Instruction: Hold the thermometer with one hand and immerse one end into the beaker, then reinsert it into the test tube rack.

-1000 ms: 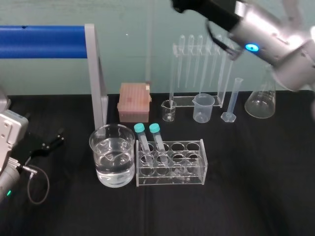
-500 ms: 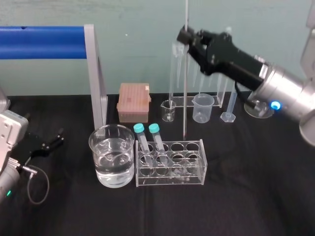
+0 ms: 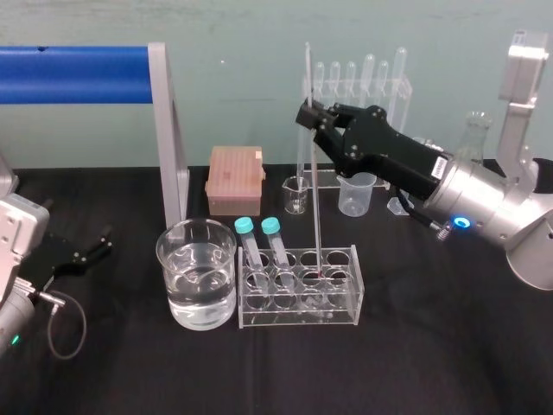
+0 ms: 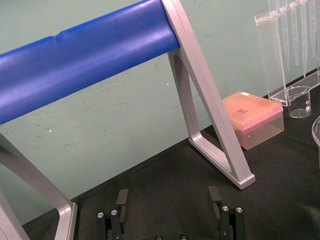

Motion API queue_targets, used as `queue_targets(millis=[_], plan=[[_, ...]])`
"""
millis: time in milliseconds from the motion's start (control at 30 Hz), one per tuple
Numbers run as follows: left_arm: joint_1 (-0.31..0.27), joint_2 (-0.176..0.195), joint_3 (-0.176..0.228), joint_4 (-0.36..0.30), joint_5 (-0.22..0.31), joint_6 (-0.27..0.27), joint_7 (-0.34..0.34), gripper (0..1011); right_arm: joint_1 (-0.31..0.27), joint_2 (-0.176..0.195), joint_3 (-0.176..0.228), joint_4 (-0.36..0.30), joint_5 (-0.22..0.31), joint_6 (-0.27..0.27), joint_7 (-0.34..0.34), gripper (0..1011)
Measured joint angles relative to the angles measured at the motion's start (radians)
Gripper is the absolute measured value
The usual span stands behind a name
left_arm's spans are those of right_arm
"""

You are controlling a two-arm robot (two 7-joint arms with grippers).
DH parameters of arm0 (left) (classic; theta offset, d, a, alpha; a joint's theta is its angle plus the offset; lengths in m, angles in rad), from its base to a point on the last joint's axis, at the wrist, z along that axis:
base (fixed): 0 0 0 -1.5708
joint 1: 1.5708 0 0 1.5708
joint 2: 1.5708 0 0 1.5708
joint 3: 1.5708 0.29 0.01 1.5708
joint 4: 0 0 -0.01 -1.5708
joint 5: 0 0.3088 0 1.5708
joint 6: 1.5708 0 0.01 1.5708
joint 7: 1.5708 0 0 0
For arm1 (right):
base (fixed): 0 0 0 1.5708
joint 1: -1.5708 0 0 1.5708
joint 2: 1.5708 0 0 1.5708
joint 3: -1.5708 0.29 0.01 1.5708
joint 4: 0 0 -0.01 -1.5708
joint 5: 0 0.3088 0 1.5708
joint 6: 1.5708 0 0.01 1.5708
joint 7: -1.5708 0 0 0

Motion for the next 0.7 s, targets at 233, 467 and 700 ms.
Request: queue_targets(millis=[233, 467, 700], plan=[[0.0, 0.0, 0.0, 0.0, 0.0, 0.0, 0.0, 1008, 0.012, -0.026, -0.015, 0.042, -0.027, -0.001, 0.0, 56], [0.0, 0.0, 0.0, 0.0, 0.0, 0.0, 0.0, 1008, 0.021, -0.044, -0.035, 0.086, -0.049, 0.017, 0.0, 55], [0.0, 0.0, 0.0, 0.0, 0.0, 0.0, 0.0, 1008, 0.032, -0.057, -0.056, 0.125, -0.073, 0.033, 0.012, 55]])
